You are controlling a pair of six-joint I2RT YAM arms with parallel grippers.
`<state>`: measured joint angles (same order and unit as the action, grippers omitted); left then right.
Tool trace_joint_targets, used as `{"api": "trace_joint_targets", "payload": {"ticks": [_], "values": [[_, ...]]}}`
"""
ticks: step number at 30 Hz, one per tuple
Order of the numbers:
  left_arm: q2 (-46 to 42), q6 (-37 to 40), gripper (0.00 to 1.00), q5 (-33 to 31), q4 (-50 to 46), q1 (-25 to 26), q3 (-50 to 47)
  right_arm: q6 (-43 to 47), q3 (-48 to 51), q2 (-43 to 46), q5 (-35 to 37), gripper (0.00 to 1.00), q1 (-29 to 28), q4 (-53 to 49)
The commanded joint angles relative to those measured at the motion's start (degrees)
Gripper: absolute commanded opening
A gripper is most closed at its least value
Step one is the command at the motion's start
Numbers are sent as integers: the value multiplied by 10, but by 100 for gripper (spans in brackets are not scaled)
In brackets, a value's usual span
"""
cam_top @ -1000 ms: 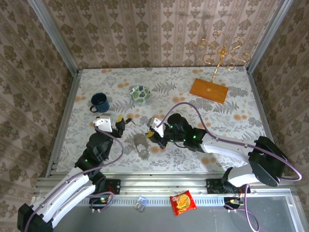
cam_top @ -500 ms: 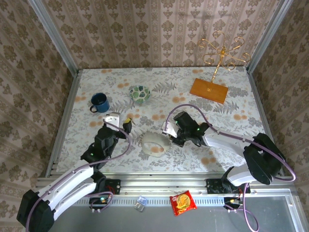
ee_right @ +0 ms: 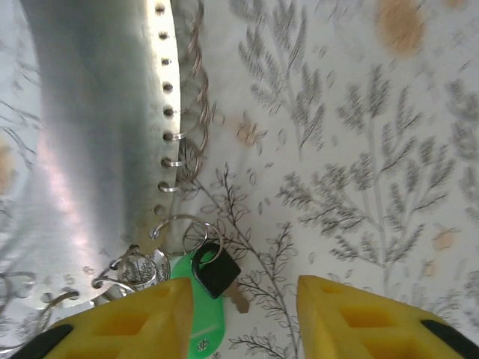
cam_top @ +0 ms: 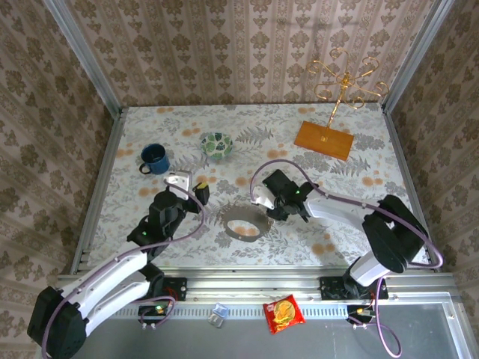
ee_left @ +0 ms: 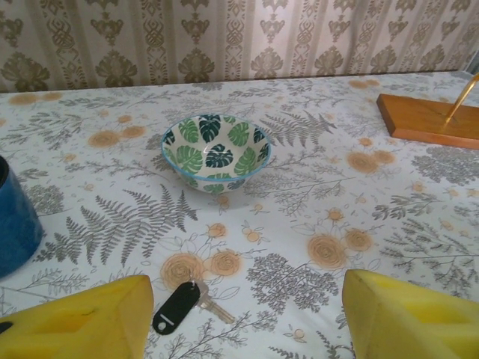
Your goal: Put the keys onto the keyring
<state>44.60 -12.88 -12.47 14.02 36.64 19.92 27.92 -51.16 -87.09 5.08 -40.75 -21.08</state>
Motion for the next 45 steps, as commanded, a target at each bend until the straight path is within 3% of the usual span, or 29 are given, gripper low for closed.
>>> {"api": "trace_joint_targets", "payload": {"ticks": [1,4,7,9,11,16,20,28,45], "values": [[8,-10,68,28,-12,-3,24,-135,-37,63,-65,45,3,-34],[28,-34,68,33,-12,-3,33,-311,-18,102,-117,45,0,-41],[67,-64,66,39,-10,-3,47,-479,14,125,-115,43,-9,-69],[103,-72,64,45,-6,-3,58,-588,28,130,-111,36,-9,-101],[137,-84,63,49,-3,-3,67,-641,39,128,-145,33,-11,-116],[193,-117,61,71,11,-3,80,-656,41,90,-169,32,-38,-115],[190,-161,61,57,18,8,71,-662,42,50,-173,28,-40,-101],[180,-162,60,36,-7,31,64,-652,21,-15,-168,27,-40,-100],[186,-152,58,48,-2,33,62,-652,-8,18,-136,29,-39,-128]]}}
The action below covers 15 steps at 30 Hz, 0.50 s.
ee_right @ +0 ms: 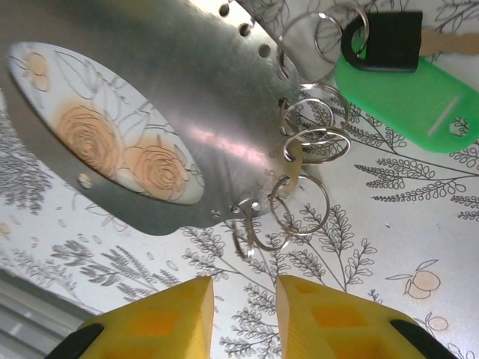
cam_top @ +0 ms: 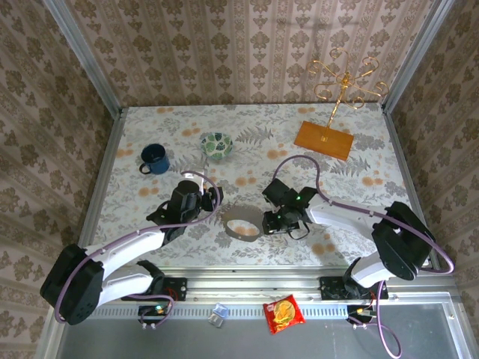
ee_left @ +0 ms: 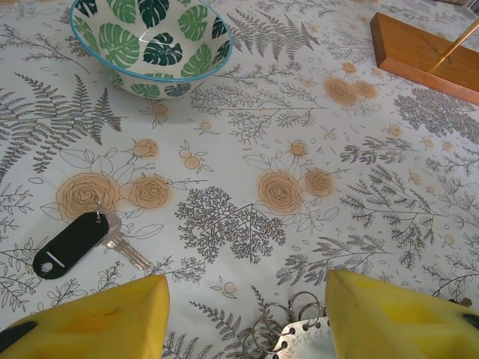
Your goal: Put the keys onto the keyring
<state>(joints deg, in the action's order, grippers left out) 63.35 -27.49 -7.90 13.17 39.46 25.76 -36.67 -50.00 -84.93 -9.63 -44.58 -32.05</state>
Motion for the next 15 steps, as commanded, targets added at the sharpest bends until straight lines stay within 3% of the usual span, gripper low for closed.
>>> {"api": "trace_joint_targets", "payload": {"ticks": [1,15], "values": [[-1,-6,58,4,6,5,4,-8,-20,-13,5,29,-1,-11],[8,-3,58,10,13,7,7,-11,-29,-90,-5,27,-9,10]]}}
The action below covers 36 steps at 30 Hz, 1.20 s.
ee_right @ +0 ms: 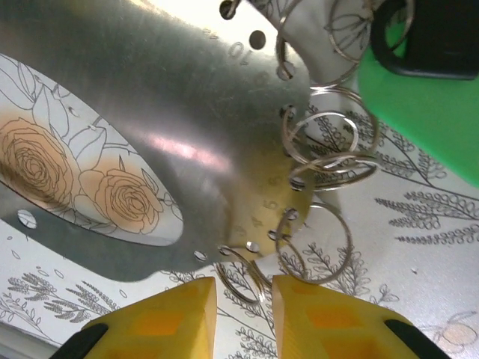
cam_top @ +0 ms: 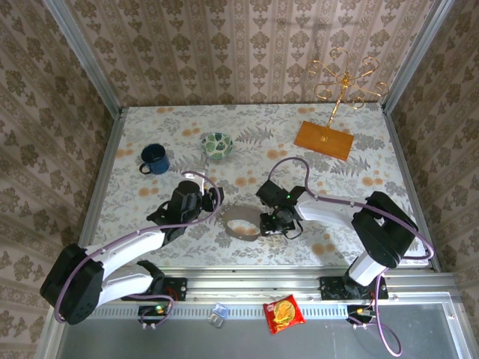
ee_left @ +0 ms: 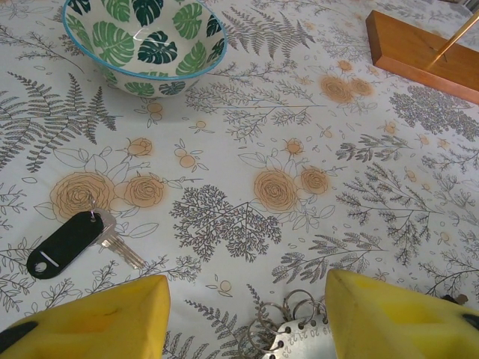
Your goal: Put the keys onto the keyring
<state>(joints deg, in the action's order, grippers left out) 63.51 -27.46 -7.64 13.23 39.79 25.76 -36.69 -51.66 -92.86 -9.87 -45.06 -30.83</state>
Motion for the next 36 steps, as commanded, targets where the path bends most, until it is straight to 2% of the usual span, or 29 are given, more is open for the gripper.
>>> {"api": "trace_joint_targets", "payload": {"ticks": [1,7,15,22,36], "values": [[7,-3,58,9,12,3,8,-11,-12,-13,-3,27,-5,-2],[-1,-2,58,3,9,4,4,-7,-18,-19,-4,21,-7,-2],[0,3,57,-2,6,4,1,39,-34,-2,30,0,-8,-56],[-7,7,56,-6,-4,6,1,99,-45,8,51,0,-7,-95],[-4,16,55,-13,0,6,0,107,-79,-32,44,0,-15,-99]]}}
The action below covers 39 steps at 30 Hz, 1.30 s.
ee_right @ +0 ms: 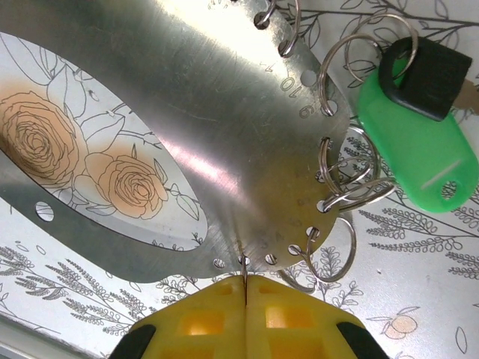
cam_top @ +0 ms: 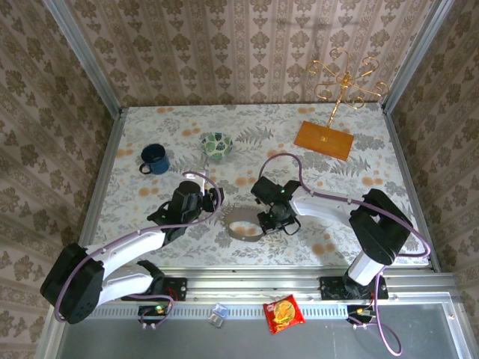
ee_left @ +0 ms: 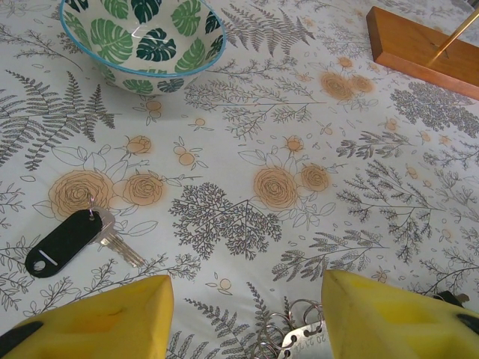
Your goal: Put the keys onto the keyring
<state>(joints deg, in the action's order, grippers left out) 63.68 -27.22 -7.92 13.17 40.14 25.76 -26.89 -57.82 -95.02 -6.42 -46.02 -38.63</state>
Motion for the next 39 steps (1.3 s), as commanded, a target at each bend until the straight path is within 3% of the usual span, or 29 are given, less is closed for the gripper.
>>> {"api": "trace_joint_targets", "payload": {"ticks": [1,16,20,26,29,39], "values": [[-7,15,56,-10,1,3,0,10,-18,-13,10,0,-5,-21],[-21,12,56,-10,-1,3,-12,10,-28,-38,7,19,-11,-26],[-22,9,55,-10,1,2,-14,12,-31,-39,10,16,-11,-28],[-26,7,55,-12,-1,4,-15,19,-31,-27,17,0,-11,-35],[-34,13,55,-12,-8,4,-12,35,-35,-9,26,0,-12,-44],[-107,125,53,6,-46,19,15,170,8,194,22,0,-9,75]]}}
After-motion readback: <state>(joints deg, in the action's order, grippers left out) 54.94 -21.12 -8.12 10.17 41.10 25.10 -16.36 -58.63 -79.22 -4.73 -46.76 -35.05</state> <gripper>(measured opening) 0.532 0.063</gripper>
